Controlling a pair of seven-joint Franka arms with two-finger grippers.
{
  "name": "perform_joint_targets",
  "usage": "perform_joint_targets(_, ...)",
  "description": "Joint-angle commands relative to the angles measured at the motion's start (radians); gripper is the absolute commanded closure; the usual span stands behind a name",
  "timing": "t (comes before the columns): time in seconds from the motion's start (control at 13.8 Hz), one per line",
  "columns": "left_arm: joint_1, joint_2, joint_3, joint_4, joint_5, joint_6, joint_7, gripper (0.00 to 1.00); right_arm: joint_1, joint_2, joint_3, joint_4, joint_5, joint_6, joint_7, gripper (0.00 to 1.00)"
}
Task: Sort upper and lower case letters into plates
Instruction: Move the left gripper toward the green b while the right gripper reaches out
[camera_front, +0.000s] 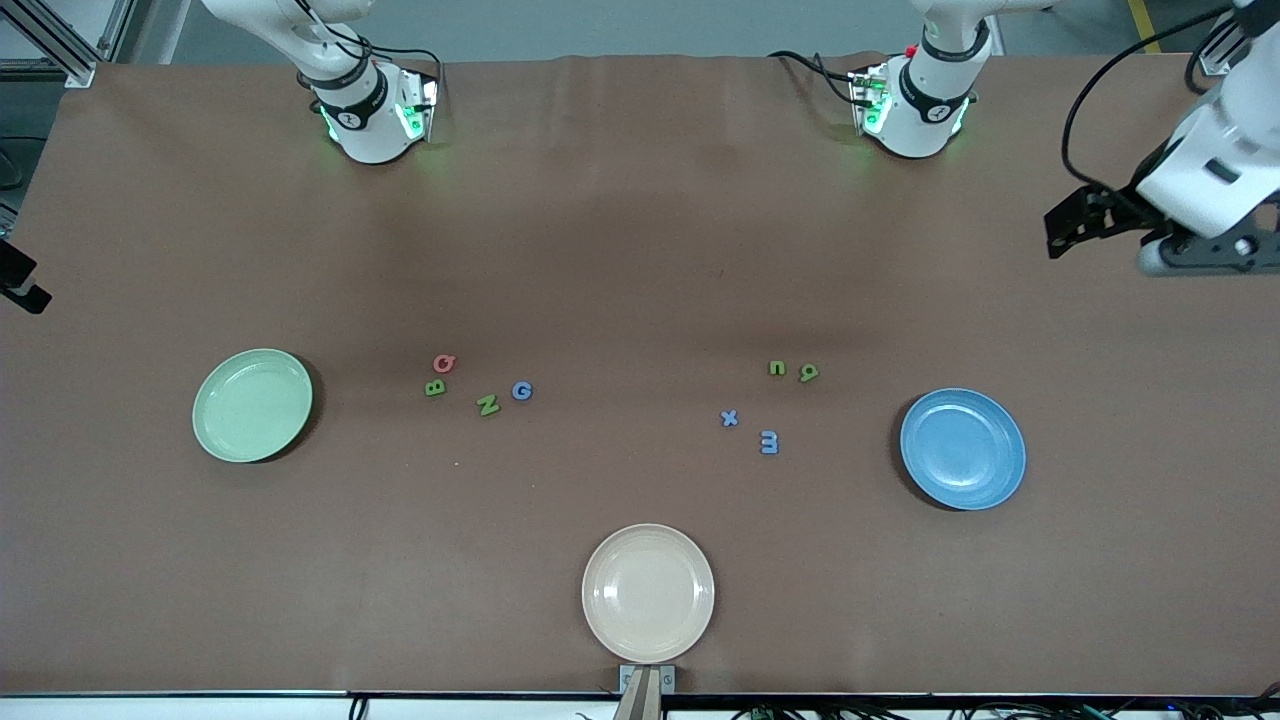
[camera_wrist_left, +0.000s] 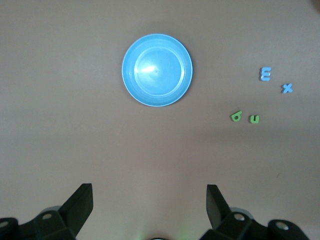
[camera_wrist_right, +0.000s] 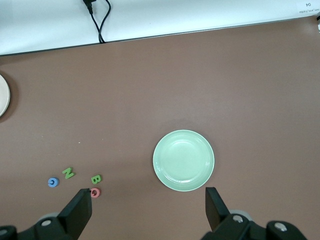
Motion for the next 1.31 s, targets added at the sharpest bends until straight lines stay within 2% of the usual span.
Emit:
perform_joint_targets(0.0,-0.028,0.101,-0.012,0.024,0.012,0.045,-0.047,0.0,-0.011,0.005,0.008,0.01,0.012,-0.002,-0.005,0.0)
perform_joint_targets(0.22,-0.102,0.192,-0.029,-0.022,0.024,0.143,-0.3,0.0,-0.006,0.018,0.008,0.009,0.015,-0.011,-0.005,0.0)
perform_joint_targets(0.44,-0.141,0.215,-0.032,-0.21,0.022,0.436,-0.463,0.0,0.008,0.044,0.014,-0.001,0.013,-0.013,-0.009,0.0)
perform_joint_targets(0.58,-0.147,0.217,-0.032,-0.313,0.021,0.532,-0.535,0.0,0.055,0.086,0.015,-0.001,0.013,-0.013,-0.003,0.0)
perform_joint_targets(0.8,-0.182,0.221,-0.035,-0.465,0.021,0.743,-0.72,0.0,0.097,0.152,0.015,-0.001,0.009,-0.02,-0.005,0.0)
perform_joint_targets(1.02,-0.216,0.301,-0.037,-0.481,0.021,0.8,-0.816,0.01,0.135,0.196,0.015,-0.03,0.003,-0.045,-0.003,0.0)
perform_joint_targets(1.24,-0.248,0.358,-0.035,-0.515,0.022,0.897,-0.862,0.01,0.186,0.202,0.015,-0.166,0.013,0.056,0.033,0.0)
